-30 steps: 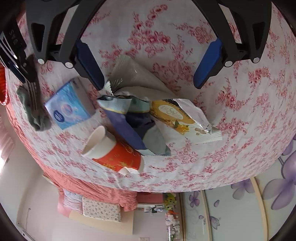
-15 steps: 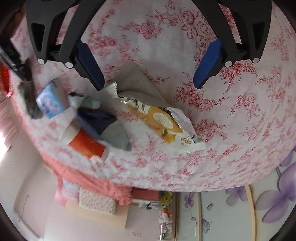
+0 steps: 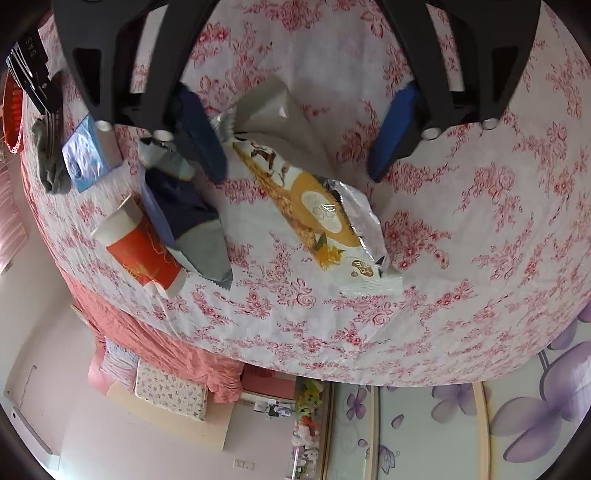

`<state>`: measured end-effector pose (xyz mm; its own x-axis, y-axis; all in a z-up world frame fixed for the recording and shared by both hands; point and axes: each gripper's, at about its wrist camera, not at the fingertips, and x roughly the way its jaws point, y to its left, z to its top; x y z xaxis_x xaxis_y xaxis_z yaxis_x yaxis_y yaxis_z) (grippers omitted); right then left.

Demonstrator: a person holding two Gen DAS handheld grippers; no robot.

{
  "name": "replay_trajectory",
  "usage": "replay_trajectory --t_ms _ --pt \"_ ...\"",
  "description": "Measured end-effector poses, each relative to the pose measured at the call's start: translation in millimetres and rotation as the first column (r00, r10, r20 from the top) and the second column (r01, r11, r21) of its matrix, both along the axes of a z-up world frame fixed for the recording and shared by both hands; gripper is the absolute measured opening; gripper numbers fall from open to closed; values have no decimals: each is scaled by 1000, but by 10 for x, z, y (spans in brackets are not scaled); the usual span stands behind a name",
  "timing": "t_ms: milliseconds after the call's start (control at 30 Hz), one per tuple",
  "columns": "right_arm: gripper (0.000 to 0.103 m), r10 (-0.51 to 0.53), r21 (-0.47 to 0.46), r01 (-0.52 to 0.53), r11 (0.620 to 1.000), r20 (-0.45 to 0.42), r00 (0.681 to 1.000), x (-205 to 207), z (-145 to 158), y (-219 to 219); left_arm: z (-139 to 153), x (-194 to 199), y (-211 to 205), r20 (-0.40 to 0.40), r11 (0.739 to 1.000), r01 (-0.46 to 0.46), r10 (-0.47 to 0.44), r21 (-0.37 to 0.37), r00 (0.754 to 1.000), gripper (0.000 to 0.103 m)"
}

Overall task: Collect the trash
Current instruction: 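Grasp the snack wrapper with the left tool while the right tool holds the comb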

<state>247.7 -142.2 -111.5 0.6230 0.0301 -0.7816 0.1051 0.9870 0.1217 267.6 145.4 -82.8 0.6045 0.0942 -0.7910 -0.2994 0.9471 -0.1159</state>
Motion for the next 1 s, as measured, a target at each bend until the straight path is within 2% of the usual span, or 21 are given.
replay_trajectory --t_ms 133,267,333,433,533,700,933,1000 --pt "31 0 -1 0 1000 0 1000 0 0 1 1 -5 -17 2 999 24 -24 41 1000 56" --pt "31 0 -5 0 1000 -1 1000 2 1 0 -5 -38 -73 9 994 90 -91 63 996 43" --pt "31 0 -5 0 1000 -1 1000 0 0 -2 -6 -51 -111 15 989 134 -135 59 991 42" --pt "31 0 -3 0 1000 -1 1000 1 0 0 -8 -145 -206 28 968 244 -245 55 969 40" --pt "31 0 -4 0 1000 -1 1000 1 0 3 -13 -216 -209 28 954 296 -298 57 954 40" --pt "31 0 -5 0 1000 -1 1000 0 0 1 -11 -221 -86 17 964 256 -258 71 966 43" --pt "32 1 6 -1 1000 1 1000 -3 -2 3 -25 -196 -140 -13 966 216 -216 142 976 45" --pt "32 1 12 -1 1000 1 1000 -6 -3 -2 -26 -194 -134 -13 969 203 -203 142 979 45"
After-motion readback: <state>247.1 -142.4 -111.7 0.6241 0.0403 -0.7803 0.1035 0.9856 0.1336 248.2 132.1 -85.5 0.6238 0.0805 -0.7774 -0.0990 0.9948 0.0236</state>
